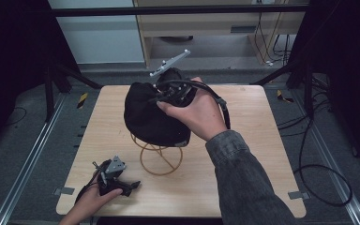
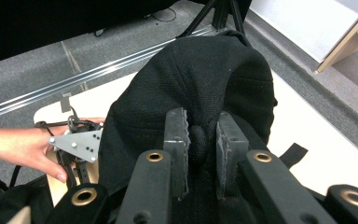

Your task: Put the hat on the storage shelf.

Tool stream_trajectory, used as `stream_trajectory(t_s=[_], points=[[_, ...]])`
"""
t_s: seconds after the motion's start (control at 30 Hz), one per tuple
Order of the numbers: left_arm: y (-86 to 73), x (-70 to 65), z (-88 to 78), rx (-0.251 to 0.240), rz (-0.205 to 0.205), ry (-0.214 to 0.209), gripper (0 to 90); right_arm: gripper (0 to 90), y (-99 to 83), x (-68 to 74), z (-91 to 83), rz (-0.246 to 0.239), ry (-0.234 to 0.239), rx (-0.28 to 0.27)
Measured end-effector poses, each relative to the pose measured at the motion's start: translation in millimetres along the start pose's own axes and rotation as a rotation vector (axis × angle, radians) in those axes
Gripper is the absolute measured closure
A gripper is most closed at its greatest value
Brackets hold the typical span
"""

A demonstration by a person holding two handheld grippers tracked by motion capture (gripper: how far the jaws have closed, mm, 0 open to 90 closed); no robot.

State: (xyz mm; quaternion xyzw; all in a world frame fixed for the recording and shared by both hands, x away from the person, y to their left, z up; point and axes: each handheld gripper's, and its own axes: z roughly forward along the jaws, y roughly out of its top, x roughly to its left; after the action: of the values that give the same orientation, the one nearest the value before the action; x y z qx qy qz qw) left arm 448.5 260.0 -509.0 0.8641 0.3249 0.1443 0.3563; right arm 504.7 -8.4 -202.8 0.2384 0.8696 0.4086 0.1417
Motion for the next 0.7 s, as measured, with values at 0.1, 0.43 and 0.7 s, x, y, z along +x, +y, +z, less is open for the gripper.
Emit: stream_trajectory(t_s=[0.1, 0.43, 0.7], points=[[0.0, 0.0, 0.0, 0.0, 0.0, 0.0, 0.0, 77.8, 0.8, -1.0, 1.5, 0.008, 0.006, -0.002], [0.0, -0.1, 0.1, -0.001, -0.001, -0.001, 0.0, 77.4, 1.6, 0.1, 14.1, 0.007, 0.016, 0.022], [0.0, -0.2, 0.1, -0.001, -0.002, -0.001, 0.0, 77.3, 2.6, -3.0, 20.1, 0.021, 0.028, 0.013]])
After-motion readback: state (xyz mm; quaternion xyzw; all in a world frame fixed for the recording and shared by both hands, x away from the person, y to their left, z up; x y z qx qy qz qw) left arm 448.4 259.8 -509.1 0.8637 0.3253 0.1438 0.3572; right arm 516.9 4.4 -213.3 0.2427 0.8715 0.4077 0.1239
